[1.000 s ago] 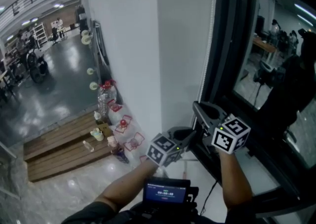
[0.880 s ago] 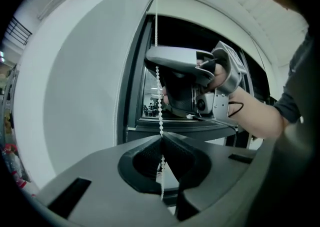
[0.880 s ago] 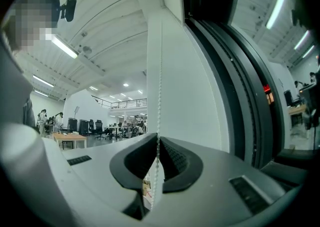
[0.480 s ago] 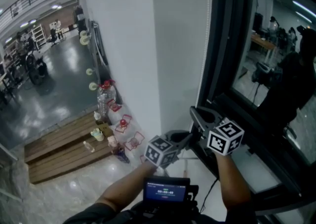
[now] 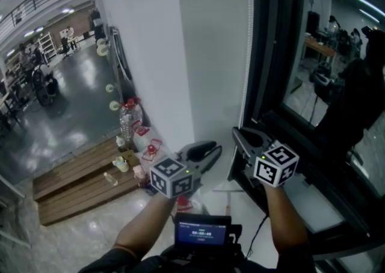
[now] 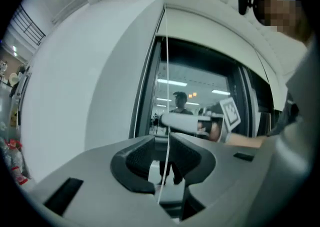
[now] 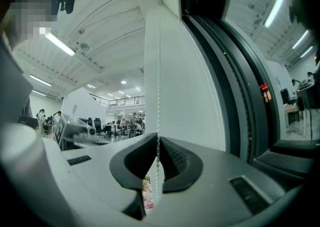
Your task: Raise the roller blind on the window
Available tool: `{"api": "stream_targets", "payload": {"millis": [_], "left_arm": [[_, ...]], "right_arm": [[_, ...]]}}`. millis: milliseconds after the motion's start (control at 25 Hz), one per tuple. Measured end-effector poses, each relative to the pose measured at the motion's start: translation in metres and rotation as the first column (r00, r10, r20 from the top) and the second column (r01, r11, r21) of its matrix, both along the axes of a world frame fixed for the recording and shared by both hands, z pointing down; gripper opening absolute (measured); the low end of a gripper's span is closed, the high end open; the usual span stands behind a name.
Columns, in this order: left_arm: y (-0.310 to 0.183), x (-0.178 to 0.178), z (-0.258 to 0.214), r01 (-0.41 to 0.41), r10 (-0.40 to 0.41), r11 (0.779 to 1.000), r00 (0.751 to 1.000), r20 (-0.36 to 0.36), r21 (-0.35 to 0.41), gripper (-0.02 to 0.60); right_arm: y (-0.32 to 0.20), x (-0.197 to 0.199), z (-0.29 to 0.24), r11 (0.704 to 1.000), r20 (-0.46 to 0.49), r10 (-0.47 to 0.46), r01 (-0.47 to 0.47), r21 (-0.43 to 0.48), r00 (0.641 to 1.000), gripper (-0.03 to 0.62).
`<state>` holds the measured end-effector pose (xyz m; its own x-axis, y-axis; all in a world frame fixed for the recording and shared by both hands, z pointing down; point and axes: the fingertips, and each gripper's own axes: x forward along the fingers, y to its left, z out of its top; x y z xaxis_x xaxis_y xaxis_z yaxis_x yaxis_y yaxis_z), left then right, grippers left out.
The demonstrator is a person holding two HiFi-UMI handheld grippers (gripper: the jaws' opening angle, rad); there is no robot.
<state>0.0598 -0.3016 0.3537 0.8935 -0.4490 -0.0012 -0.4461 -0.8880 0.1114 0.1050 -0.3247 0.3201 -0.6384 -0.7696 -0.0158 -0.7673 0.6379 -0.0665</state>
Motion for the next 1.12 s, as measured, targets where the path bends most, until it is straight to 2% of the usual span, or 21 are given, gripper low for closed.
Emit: {"api": "stream_targets", "payload": {"millis": [80,160,240,360,480,520,560,840,1120], "left_arm": [[-0.002,0.003,-0.044,-0.004,0.008,0.999,0.997,-0.072,0.048,0.097],[-0.007,0.011,-0.085,-0.008,0.020,0.994,0.994,-0.107,0.109,0.097],[-0.011,0.024,-0.118,-0.018,0.035,0.987,0.994,-0.104,0.161,0.097],[-0.021,0.044,-0.143,-0.031,0.044,0.982,0.997,-0.066,0.187,0.097],[-0.033,0.056,-0.144,-0.029,0.035,0.983,0.999,-0.029,0.179,0.097],[-0.033,0.059,-0.143,-0.037,0.043,0.983,0.999,-0.027,0.177,0.079],[-0.031,0.061,-0.141,-0.044,0.050,0.983,0.998,-0.029,0.179,0.006],[-0.024,0.059,-0.141,-0.024,0.036,0.967,0.998,-0.045,0.252,0.003],[-0.017,0.057,-0.129,0.001,0.005,0.961,1.000,-0.018,0.276,0.002]], "right_arm": [[0.001,-0.001,-0.001,1.000,0.003,-0.002,0.002,0.001,1.000,0.014],[0.002,-0.003,-0.001,1.000,0.007,-0.007,0.007,0.003,1.000,0.014],[0.003,-0.004,-0.001,1.000,0.007,-0.013,0.013,0.006,1.000,0.014],[0.004,-0.006,-0.001,1.000,0.003,-0.018,0.018,0.009,1.000,0.014],[0.005,-0.009,-0.001,1.000,-0.001,-0.018,0.018,0.009,1.000,0.014],[0.006,-0.008,0.000,1.000,-0.001,-0.013,0.013,0.007,1.000,0.014],[0.006,-0.007,0.001,1.000,-0.001,-0.009,0.009,0.005,1.000,0.014],[0.008,-0.007,0.001,1.000,0.000,-0.009,0.009,0.006,1.000,0.014],[0.008,-0.014,0.016,0.999,-0.019,-0.026,0.025,-0.021,0.999,0.014]]}}
